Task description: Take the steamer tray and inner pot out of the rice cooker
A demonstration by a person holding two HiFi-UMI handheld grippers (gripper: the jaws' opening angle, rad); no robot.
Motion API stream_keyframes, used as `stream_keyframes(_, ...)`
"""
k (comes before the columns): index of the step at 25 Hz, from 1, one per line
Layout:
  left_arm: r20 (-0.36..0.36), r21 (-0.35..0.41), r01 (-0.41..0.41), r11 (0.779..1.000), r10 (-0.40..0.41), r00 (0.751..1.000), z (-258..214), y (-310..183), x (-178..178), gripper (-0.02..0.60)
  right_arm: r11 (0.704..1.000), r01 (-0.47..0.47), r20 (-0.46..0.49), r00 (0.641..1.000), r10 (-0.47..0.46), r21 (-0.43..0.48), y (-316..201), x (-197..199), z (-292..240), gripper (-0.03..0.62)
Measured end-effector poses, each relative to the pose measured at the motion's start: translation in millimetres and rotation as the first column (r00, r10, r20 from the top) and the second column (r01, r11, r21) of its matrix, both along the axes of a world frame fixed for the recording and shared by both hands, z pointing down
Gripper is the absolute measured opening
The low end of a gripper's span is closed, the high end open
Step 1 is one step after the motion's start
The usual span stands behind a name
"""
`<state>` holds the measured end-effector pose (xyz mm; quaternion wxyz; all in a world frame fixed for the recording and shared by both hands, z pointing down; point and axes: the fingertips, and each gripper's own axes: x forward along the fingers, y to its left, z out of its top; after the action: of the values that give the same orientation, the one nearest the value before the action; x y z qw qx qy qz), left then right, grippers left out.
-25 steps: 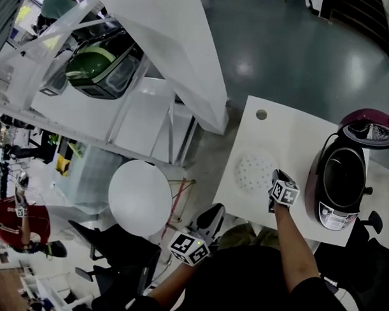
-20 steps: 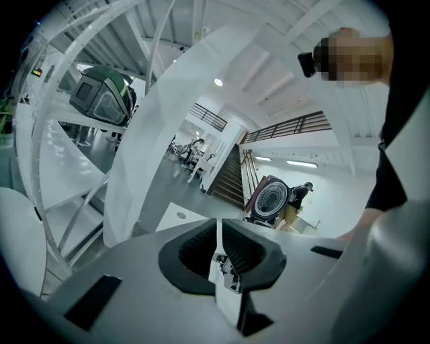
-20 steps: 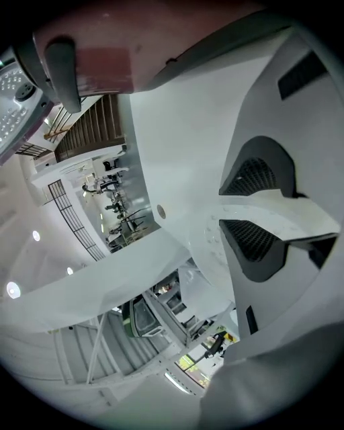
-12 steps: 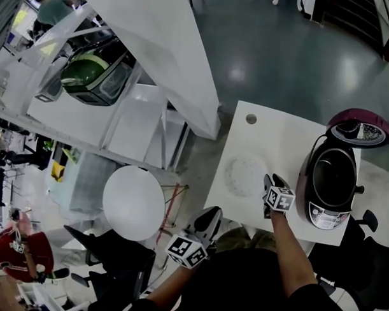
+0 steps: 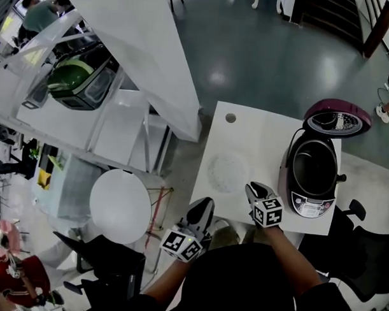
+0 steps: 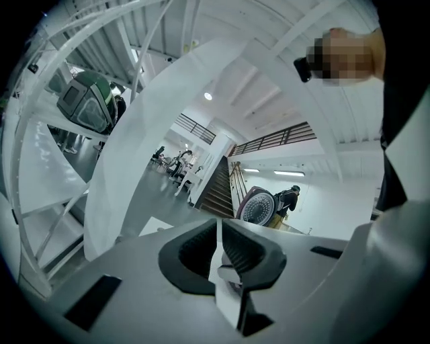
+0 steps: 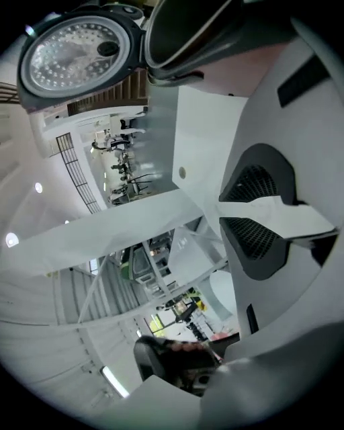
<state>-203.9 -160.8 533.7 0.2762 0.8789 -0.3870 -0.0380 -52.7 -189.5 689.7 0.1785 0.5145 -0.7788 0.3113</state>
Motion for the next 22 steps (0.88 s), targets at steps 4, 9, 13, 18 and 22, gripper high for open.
stream_keyframes(4, -0.010, 0.037, 0.012, 0.999, -0.011, 1.000, -13, -8, 15, 0.023, 0.995, -0.052, -0.056, 0.997, 0.057, 0.089, 23, 32, -50, 0.023)
stream_keyframes(9, -0.040, 0.071, 0.004, 0.997, -0.001, 0.999, -27, -25, 57, 0.023, 0.966, -0.156, -0.072, 0.982, 0.174, 0.207, 44, 105, -112, 0.014)
stream_keyframes(13, -0.004, 0.090, -0.103, 0.991, 0.104, 0.995, -28, -30, 125, 0.023, 0.937, -0.233, -0.095, 0.959, 0.265, 0.259, 49, 175, -138, 0.014)
stream_keyframes(18, 0.043, 0.062, -0.243, 0.968, 0.240, 0.970, -21, -31, 212, 0.023, 0.893, -0.344, -0.100, 0.917, 0.386, 0.290, 56, 267, -153, 0.014)
stream_keyframes(22, 0.097, 0.064, -0.373, 0.925, 0.367, 0.925, -15, -25, 269, 0.025, 0.891, -0.348, -0.091, 0.917, 0.388, 0.292, 63, 318, -152, 0.014)
